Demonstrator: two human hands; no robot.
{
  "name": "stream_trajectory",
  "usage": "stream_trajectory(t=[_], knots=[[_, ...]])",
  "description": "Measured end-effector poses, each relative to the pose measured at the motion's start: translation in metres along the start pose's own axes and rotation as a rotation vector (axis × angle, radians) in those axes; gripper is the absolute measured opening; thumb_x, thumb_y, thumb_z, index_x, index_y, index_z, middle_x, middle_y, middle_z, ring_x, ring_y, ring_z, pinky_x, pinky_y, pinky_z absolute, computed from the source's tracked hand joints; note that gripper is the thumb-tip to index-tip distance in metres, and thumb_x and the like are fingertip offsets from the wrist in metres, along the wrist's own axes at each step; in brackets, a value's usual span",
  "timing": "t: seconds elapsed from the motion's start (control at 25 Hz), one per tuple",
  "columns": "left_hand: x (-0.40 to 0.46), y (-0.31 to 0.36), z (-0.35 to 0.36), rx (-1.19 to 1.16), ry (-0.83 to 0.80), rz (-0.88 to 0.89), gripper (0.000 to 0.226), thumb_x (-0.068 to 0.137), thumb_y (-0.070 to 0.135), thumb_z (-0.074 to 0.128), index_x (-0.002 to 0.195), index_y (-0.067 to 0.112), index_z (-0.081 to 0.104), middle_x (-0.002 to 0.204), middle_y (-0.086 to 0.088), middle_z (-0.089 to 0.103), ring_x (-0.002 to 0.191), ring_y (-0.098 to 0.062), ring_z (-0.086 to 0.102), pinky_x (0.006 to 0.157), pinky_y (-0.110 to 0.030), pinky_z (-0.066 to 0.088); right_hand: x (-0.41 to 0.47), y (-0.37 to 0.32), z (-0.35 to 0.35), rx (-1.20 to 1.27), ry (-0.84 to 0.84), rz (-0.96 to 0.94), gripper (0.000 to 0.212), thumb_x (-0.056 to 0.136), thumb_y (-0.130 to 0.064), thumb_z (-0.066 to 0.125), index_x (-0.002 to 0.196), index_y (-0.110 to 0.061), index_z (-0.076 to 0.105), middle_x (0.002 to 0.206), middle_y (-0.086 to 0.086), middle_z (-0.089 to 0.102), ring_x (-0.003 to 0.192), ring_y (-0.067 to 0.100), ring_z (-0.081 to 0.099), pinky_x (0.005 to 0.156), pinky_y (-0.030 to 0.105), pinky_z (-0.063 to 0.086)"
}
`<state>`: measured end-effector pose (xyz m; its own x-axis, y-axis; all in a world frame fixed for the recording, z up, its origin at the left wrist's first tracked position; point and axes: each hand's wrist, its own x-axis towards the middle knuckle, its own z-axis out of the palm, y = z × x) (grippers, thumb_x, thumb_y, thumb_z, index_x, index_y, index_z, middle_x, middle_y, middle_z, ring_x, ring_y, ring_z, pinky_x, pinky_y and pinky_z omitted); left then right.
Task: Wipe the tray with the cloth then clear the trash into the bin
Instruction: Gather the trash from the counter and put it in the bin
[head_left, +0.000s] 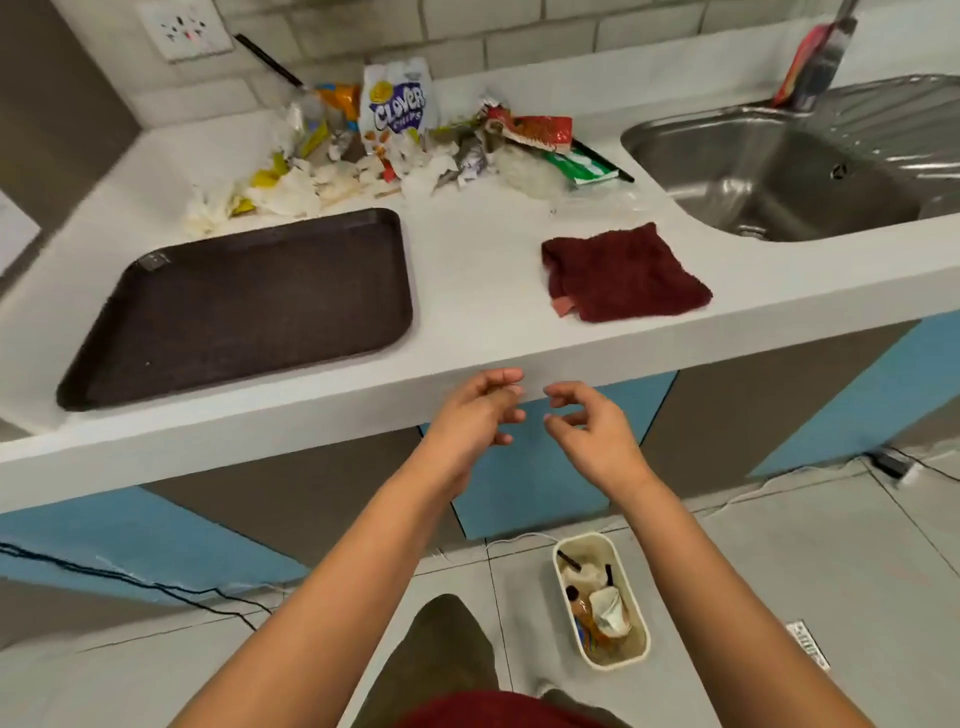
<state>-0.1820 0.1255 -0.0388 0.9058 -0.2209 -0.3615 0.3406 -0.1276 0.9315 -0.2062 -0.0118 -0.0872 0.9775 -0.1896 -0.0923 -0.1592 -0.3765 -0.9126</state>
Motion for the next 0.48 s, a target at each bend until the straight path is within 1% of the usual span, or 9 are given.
stream_trajectory(t=[0.08, 0.16, 0.36, 0.48], knots=[[0.000, 0.022, -0.023, -0.035, 0.054, 0.061, 0.019, 0.093, 0.012, 0.050, 0.092, 0.028, 0.060, 0.093, 0.005, 0.059, 0.075, -0.010, 0.058, 0.063, -0.023, 0.045, 0.017, -0.031, 0.008, 0.012, -0.017, -0.073, 0.025, 0.084, -0.005, 0.057, 0.104, -0.021, 0.059, 0.093, -0.008, 0.055, 0.070, 0.007, 0.053, 0.055, 0.004, 0.041], [0.002, 0.038, -0.047, -0.060, 0.104, 0.090, 0.018, 0.093, 0.013, 0.050, 0.093, 0.029, 0.060, 0.093, 0.006, 0.059, 0.076, -0.010, 0.059, 0.065, -0.024, 0.046, 0.033, -0.056, 0.020, 0.019, -0.047, -0.117, 0.023, 0.084, -0.006, 0.058, 0.101, -0.021, 0.060, 0.090, -0.011, 0.056, 0.069, 0.006, 0.054, 0.055, 0.003, 0.040], [0.029, 0.058, -0.138, -0.097, 0.254, 0.139, 0.019, 0.093, 0.015, 0.051, 0.092, 0.032, 0.060, 0.096, 0.005, 0.061, 0.079, -0.010, 0.060, 0.066, -0.024, 0.049, 0.088, -0.112, 0.080, -0.021, -0.098, -0.180, 0.020, 0.085, -0.008, 0.058, 0.101, -0.021, 0.062, 0.093, -0.007, 0.057, 0.070, 0.001, 0.053, 0.055, 0.000, 0.038], [0.049, 0.063, -0.191, -0.103, 0.341, 0.124, 0.019, 0.093, 0.015, 0.052, 0.094, 0.030, 0.062, 0.097, 0.003, 0.062, 0.081, -0.010, 0.061, 0.066, -0.024, 0.049, 0.113, -0.135, 0.115, -0.032, -0.103, -0.184, 0.022, 0.086, -0.009, 0.058, 0.105, -0.020, 0.062, 0.094, -0.005, 0.057, 0.074, 0.001, 0.053, 0.059, -0.001, 0.039]])
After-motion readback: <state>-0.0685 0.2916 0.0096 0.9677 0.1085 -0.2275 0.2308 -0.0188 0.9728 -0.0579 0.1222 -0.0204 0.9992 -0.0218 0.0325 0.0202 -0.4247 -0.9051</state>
